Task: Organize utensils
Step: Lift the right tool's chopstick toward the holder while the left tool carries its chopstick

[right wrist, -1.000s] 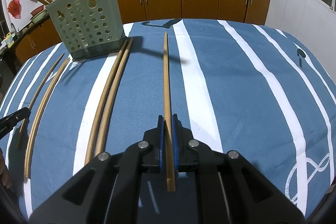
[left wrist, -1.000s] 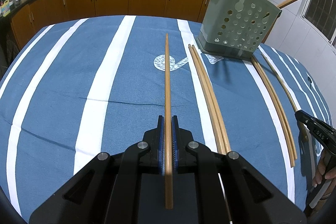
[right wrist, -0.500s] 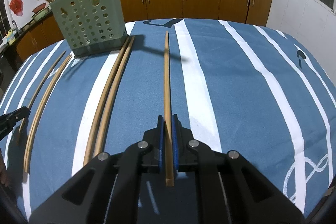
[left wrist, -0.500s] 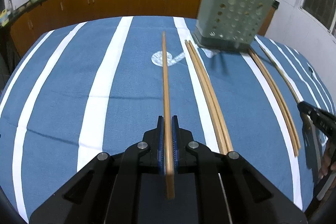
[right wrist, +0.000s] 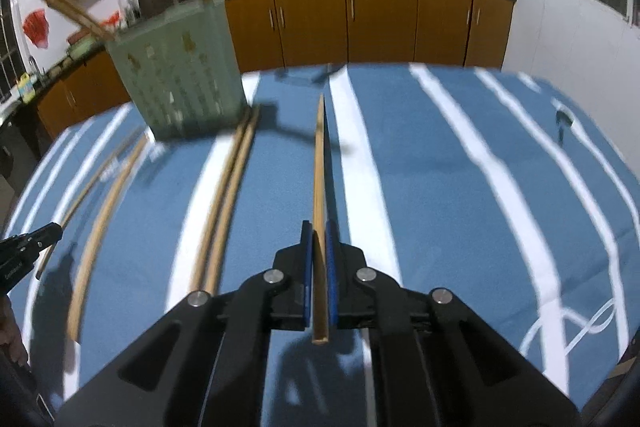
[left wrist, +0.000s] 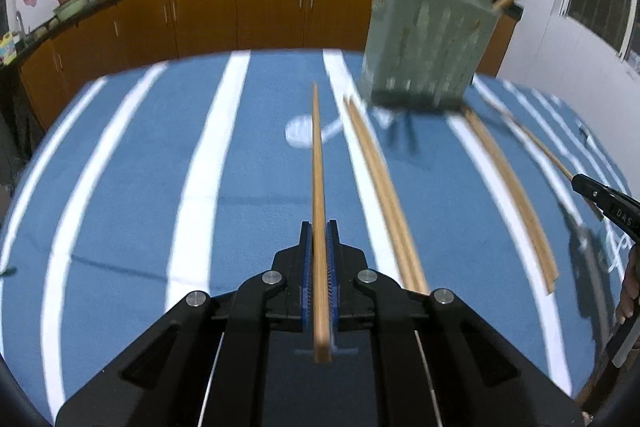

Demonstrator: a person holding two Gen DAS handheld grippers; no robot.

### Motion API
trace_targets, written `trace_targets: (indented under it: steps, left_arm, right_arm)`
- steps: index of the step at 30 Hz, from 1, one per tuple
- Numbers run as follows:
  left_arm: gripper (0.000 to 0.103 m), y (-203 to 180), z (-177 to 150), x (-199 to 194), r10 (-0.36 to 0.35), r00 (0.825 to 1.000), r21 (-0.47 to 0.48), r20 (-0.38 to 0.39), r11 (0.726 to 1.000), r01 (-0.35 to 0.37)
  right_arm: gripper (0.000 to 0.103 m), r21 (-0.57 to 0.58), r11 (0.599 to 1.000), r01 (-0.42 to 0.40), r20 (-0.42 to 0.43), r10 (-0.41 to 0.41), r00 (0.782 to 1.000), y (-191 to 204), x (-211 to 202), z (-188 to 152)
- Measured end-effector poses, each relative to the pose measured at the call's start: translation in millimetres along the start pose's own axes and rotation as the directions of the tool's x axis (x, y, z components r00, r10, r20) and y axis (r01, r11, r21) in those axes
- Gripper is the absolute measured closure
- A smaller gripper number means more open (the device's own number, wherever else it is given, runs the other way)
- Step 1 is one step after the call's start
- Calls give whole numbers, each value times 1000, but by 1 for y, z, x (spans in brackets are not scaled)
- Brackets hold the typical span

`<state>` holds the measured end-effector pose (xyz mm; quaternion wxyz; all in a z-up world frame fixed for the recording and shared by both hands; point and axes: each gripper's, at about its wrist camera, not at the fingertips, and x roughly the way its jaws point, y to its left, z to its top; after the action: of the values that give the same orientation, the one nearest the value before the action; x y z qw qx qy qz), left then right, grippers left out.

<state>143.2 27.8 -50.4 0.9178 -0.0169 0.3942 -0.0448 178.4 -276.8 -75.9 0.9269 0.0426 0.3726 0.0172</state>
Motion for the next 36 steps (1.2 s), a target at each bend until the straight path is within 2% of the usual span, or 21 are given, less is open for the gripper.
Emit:
trace_targets:
  steps: [5,10,15,22,28,36]
  left_arm:
    - [96,1,27,-34,-17,992,-11,123,1000,19]
    - [96,2,44,-54,-19,980,-26,200,999,24]
    - [96,5,54,-58,-18,974,-49,226,998,29]
    - [96,0,65,-70,-23,963,-35,268,999,34]
    - [96,1,73,-72,-24,960,-46,278,998,38]
    - [96,-5,98,-95,-46,934,-42,355,997,65]
  right_arm:
    - [95,5,1000,-9,125,8,992,-2,-35,25]
    - [95,13,1000,-15,193,13,981,-5,-55,36]
    - [95,20,1000,-13,214,9,977,-6,-60,43]
    - [95,18,1000,-21,259,16,966,-2,-70,55]
    - [95,10,1000,-24,280,21,960,4,-74,62]
    - [95,-34,998,-57,387,65,920,16,-109,87]
